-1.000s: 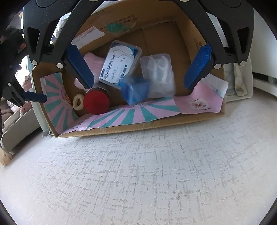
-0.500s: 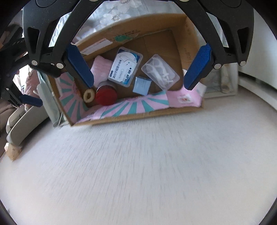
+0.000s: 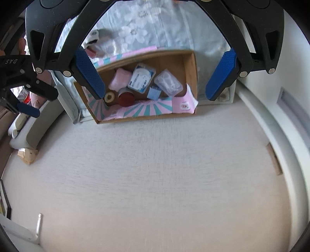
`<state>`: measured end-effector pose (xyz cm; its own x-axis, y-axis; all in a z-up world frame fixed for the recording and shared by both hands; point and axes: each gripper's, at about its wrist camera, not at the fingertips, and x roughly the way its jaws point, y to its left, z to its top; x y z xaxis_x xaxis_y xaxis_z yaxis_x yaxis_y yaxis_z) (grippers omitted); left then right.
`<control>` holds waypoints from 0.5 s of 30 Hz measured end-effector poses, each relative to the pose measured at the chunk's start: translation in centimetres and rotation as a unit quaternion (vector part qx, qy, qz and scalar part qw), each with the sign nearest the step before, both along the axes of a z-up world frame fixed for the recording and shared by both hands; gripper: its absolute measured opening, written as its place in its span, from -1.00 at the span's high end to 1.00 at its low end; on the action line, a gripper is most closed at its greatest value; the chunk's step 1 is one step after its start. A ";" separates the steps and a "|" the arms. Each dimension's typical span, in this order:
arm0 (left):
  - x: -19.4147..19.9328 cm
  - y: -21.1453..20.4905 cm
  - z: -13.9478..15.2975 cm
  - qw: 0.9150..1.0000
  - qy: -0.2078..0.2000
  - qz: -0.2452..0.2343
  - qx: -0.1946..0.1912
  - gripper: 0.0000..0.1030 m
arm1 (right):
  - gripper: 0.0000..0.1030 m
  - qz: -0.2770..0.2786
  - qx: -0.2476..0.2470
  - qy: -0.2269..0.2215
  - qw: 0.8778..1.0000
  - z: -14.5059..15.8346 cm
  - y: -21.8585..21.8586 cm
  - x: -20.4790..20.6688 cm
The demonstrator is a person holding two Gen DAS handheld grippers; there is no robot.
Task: Organize objects
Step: 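Withdraw both tools and move toward the lipstick and sock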
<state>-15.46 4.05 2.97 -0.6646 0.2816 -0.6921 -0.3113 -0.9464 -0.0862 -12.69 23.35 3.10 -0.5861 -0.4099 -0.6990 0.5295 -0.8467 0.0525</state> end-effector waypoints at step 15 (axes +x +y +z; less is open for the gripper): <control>6.4 -2.6 2.0 0.999 0.032 -0.014 0.034 -1.00 | -0.99 -0.005 -0.026 0.057 0.998 3.0 3.3 6.6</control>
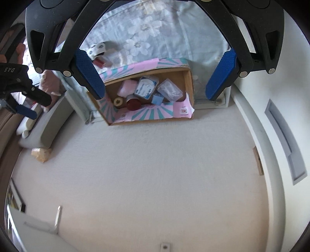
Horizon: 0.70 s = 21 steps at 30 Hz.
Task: Organize objects
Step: 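Withdraw both tools and move toward the lipstick and sock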
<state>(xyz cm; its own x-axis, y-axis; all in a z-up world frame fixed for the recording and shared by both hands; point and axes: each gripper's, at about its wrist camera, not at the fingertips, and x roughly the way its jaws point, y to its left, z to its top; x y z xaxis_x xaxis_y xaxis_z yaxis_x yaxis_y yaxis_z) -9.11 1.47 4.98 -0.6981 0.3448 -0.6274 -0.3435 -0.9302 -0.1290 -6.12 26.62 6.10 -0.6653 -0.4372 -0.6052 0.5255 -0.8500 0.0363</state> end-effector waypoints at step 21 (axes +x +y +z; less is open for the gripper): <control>5.7 8.2 -4.8 0.999 -0.037 0.004 -0.021 -1.00 | -0.99 0.172 0.077 -0.013 0.982 -3.9 5.7 -2.5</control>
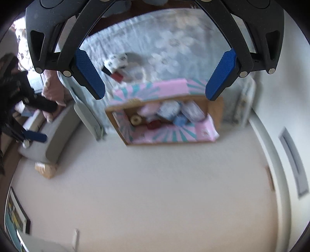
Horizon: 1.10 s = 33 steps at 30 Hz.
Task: Organize objects
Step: 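Withdraw both tools and move toward the lipstick and sock, then grasp the red lipstick with the right tool while the left tool grasps the white sock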
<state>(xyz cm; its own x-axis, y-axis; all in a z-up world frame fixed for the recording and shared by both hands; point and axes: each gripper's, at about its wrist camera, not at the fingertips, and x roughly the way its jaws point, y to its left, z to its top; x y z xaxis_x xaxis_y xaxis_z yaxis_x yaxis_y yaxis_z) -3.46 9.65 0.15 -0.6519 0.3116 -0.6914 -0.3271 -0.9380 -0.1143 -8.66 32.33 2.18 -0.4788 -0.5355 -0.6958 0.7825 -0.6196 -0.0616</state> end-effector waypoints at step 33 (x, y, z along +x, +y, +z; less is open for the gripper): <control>-1.0 11.6 -21.7 0.989 -0.139 -0.023 0.038 -0.39 | 0.42 0.091 0.088 -0.203 0.971 -21.5 -4.7 -7.3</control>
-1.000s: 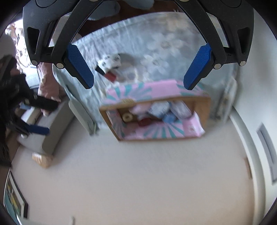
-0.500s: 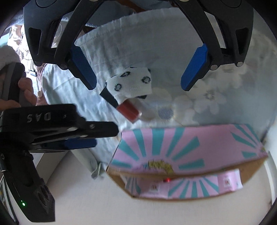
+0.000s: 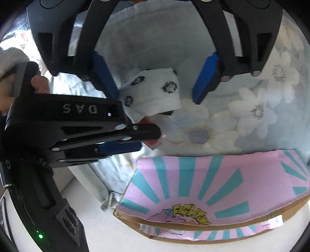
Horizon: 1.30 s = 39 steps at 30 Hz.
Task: Organize objects
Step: 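Grasp the red lipstick with the right tool while the left tool grasps the white sock, then lift the lipstick and sock and carry both over the cardboard box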
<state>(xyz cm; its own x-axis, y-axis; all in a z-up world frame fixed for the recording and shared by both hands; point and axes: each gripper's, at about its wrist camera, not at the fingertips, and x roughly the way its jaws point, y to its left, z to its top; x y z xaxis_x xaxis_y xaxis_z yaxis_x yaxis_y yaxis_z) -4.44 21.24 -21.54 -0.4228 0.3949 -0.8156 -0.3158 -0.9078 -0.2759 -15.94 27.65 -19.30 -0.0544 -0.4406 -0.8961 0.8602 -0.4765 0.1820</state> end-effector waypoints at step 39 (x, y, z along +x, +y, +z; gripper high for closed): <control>0.3 -9.0 13.7 0.997 0.071 0.034 0.008 0.13 | 0.65 -0.071 -0.080 0.067 0.992 13.3 -1.0 2.5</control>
<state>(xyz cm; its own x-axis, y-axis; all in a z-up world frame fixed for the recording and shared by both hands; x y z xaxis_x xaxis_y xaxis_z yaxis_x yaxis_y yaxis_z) -4.15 12.23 -7.84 -0.5604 0.3731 -0.7394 -0.2906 -0.9246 -0.2463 -13.42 26.70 -6.01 -0.2408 -0.5559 -0.7956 0.8079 -0.5691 0.1531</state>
